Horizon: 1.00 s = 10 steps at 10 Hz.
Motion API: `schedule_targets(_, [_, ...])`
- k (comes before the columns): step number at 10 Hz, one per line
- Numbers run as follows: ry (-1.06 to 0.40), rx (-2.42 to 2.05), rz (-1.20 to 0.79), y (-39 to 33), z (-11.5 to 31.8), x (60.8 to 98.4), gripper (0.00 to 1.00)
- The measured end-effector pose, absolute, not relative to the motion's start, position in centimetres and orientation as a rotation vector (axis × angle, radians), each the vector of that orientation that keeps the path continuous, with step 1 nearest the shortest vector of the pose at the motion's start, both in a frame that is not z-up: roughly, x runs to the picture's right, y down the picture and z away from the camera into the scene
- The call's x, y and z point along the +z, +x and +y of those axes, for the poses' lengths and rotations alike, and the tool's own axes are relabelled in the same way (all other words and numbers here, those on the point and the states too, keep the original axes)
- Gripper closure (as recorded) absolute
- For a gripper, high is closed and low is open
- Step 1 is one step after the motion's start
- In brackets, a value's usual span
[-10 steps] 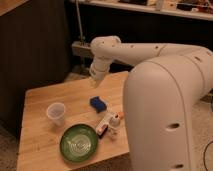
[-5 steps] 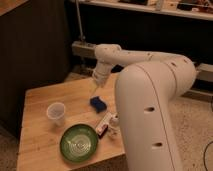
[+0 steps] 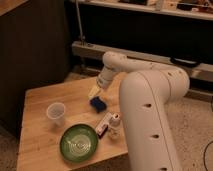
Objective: Place the white sponge in the ceramic cup
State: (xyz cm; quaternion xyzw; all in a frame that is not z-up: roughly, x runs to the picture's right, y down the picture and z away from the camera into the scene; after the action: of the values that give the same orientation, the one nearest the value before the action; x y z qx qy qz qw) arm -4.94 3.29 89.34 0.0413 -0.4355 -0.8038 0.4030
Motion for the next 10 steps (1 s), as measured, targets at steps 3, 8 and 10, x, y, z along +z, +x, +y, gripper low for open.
schedule_targets(3, [0.124,-2.036,-1.071,-5.4,4.5,89.8,0.20])
schedule_targets(8, [0.076,-2.078,-0.971,-7.3,6.1,90.8,0.20])
schedule_targets(10, [0.074,-2.066,-0.980,-7.9,6.6,91.7,0.20])
